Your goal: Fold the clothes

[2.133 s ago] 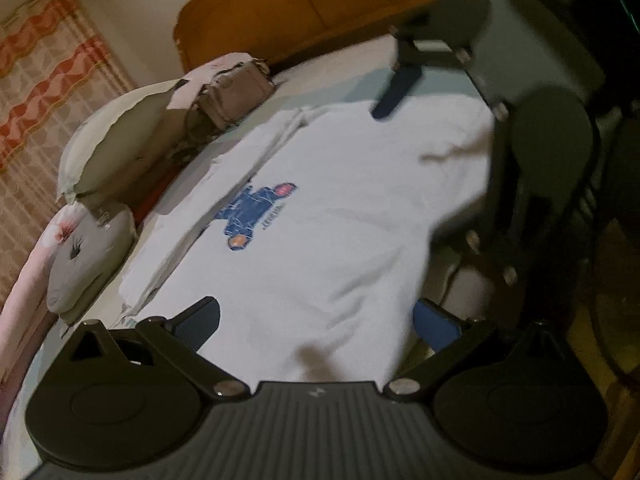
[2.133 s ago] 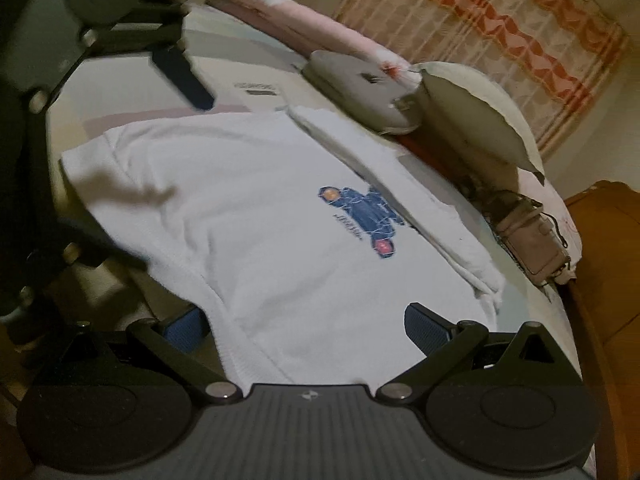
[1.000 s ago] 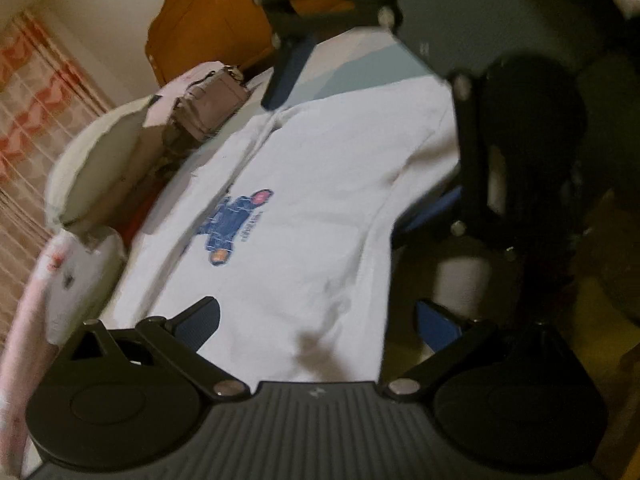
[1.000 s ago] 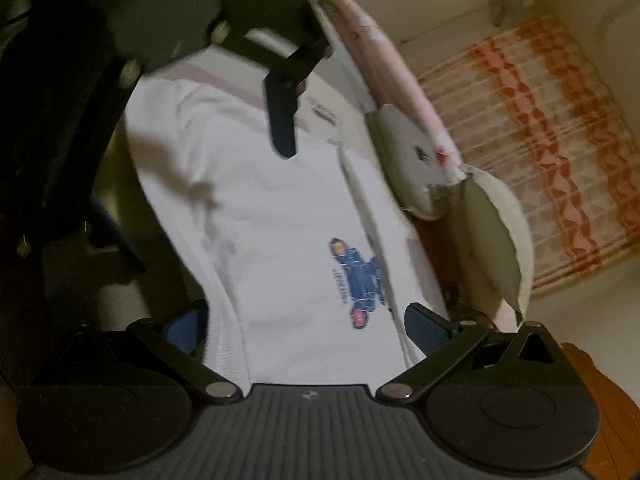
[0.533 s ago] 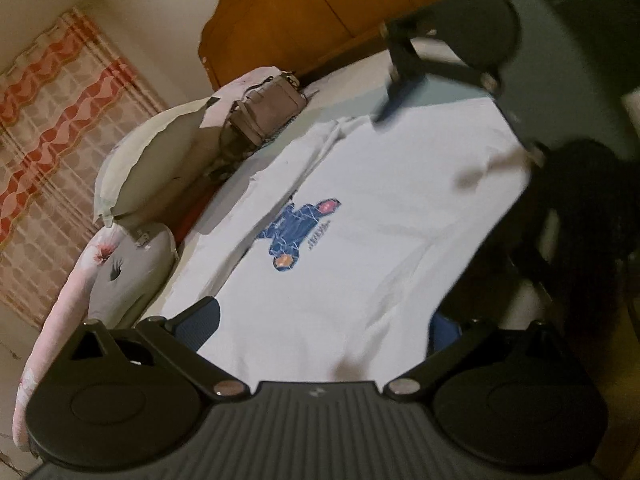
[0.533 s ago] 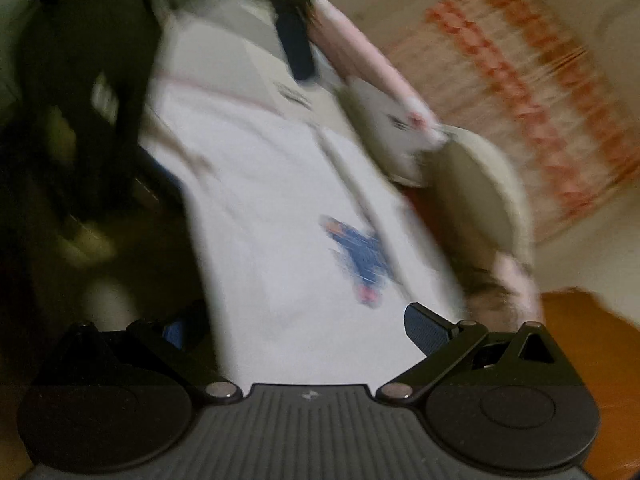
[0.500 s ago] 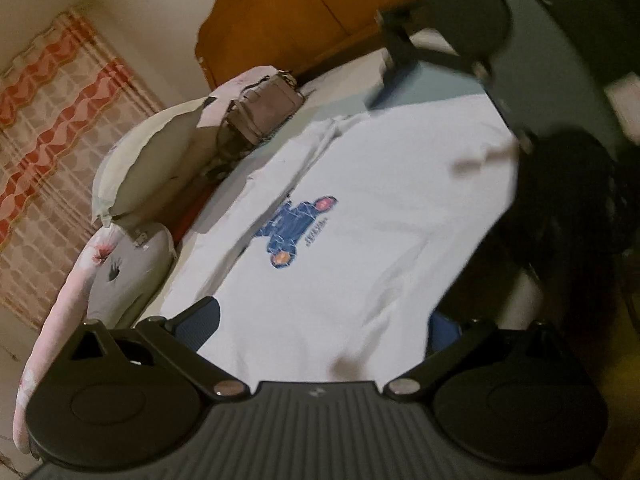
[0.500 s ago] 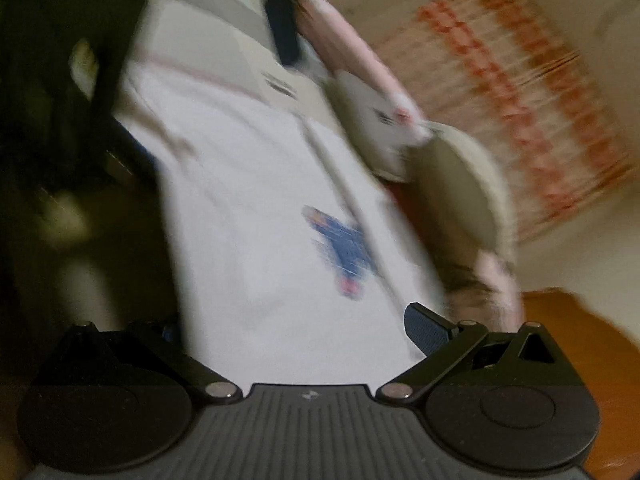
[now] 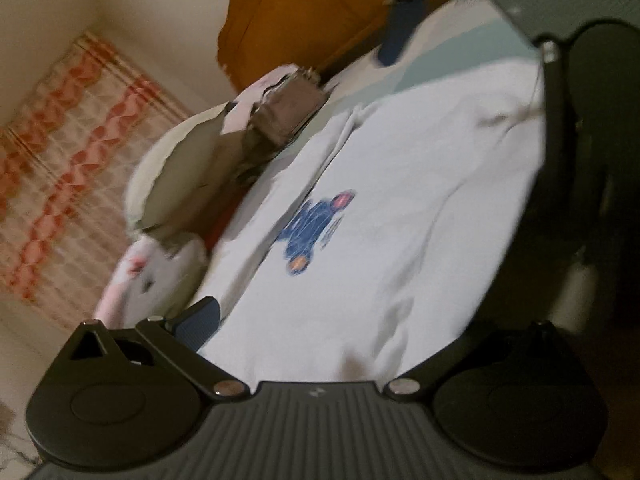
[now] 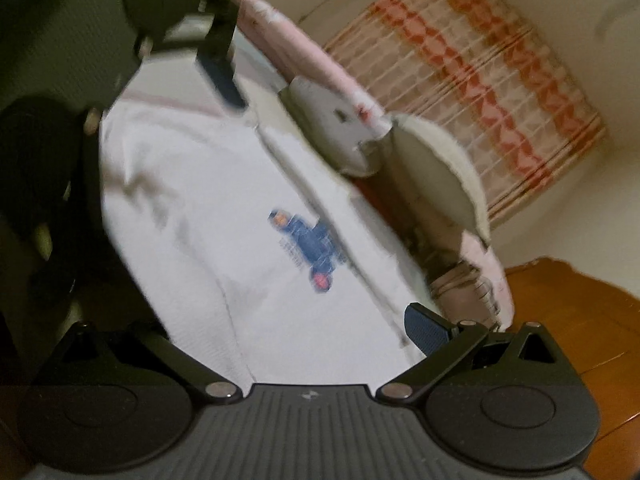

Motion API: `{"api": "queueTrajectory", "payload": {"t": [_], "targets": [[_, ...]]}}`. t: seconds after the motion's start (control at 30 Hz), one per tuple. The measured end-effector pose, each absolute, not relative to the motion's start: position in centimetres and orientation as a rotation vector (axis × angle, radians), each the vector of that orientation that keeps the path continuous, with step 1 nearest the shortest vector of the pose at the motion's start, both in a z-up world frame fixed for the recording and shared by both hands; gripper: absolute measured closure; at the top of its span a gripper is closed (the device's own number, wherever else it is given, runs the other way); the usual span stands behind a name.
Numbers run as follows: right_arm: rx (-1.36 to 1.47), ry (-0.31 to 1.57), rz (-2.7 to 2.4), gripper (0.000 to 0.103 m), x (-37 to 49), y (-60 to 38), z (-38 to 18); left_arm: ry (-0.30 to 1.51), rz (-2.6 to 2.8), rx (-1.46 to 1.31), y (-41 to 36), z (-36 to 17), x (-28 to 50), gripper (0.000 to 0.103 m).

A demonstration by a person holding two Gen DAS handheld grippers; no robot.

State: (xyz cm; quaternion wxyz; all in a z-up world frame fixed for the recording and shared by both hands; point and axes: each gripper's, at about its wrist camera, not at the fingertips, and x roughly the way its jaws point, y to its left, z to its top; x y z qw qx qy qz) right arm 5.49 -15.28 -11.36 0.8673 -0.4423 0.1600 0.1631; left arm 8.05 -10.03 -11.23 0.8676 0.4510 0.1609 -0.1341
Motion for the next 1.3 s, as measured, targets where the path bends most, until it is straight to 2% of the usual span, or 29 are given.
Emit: {"api": "queueTrajectory", "payload": {"t": [0.23,0.67,1.3], "targets": [[-0.93,0.394,0.227,0.0,6.4,-17.9,-12.5,0.332,-0.2,0.967,-7.5,-11.6,6.9,0.001],[-0.968,0.42,0.11,0.0,7.5,-19.1,-12.8,0.302,-0.144,1.068,-8.3,-11.7,7.3,0.0],[-1.02,0.253,0.017,0.001,8.6,-19.6,-11.4,0.246,-0.063,1.101,-8.2,-10.1,9.4,0.0]]}}
